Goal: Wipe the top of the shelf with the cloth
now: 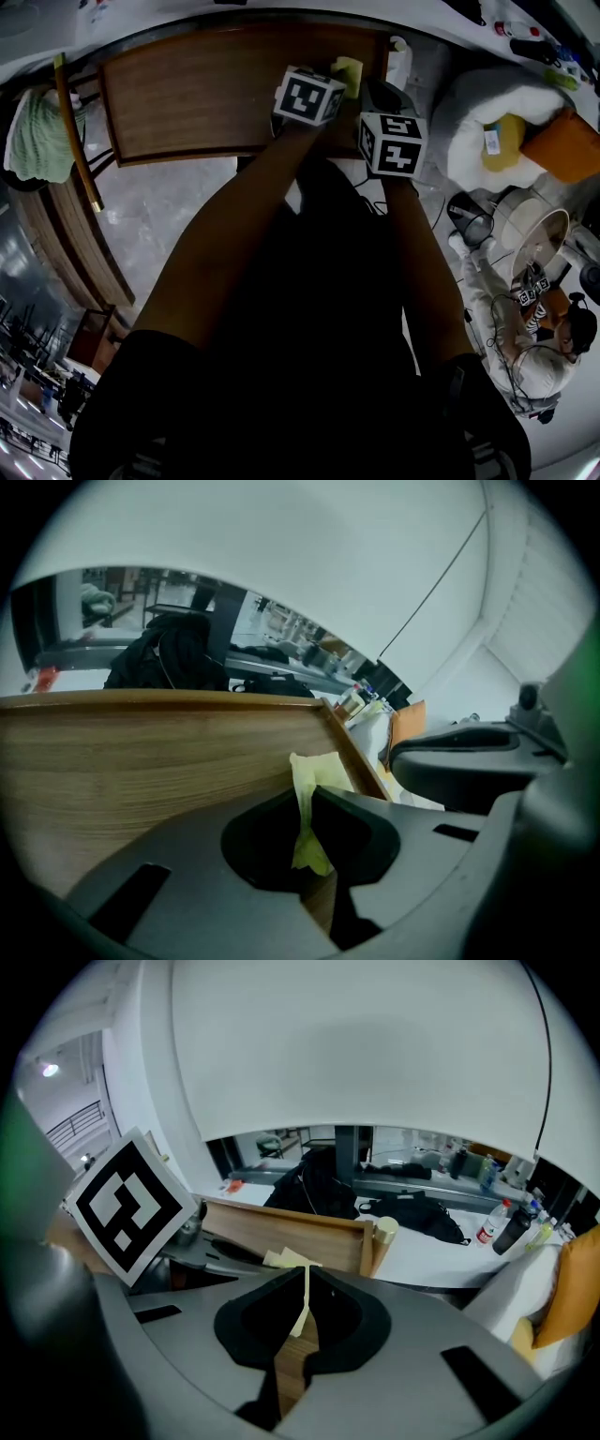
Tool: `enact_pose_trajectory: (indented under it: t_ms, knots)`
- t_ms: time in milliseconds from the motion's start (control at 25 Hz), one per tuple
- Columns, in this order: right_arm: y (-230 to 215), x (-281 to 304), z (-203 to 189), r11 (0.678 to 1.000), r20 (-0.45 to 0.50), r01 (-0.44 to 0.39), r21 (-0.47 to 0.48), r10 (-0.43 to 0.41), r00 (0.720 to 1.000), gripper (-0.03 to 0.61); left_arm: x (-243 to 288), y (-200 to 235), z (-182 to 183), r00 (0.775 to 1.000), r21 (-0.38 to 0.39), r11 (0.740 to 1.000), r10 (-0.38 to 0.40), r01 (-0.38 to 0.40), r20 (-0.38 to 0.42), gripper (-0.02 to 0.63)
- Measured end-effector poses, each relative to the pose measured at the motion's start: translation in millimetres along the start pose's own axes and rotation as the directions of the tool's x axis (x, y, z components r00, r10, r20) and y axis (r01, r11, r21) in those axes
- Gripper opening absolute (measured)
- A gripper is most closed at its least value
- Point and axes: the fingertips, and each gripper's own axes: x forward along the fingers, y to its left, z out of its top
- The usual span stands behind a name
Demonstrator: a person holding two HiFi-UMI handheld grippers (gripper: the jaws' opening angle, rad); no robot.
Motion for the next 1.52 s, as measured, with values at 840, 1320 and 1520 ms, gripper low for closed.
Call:
enact_pose_trajectory:
  t_ms: [840,1320,1520]
  knots:
    - [133.7,27.1,8.8,0.995,-0.038,-0.075,-0.064,0.073,0.997,0.025,-88.7,106.9,-53.5,0.999,-0.058,0.997,0.049,-0.049,-0.007,0.028]
    - [213.0,47.3,21.0,0.988,-0.035,-0.119,-0.102,0.116,0.993,0.025,-152.6,183.9,-88.8,0.994,-0.105,0.988,0.113,-0.113,-0.004,0.028]
    - [240.3,54.8,20.5,0.987,-0.032,-0.122,-0.102,0.12,0.992,0.026,-176.2,212.9,-98.3,0.991,-0.098,0.986,0.137,-0.136,0.009,0.028]
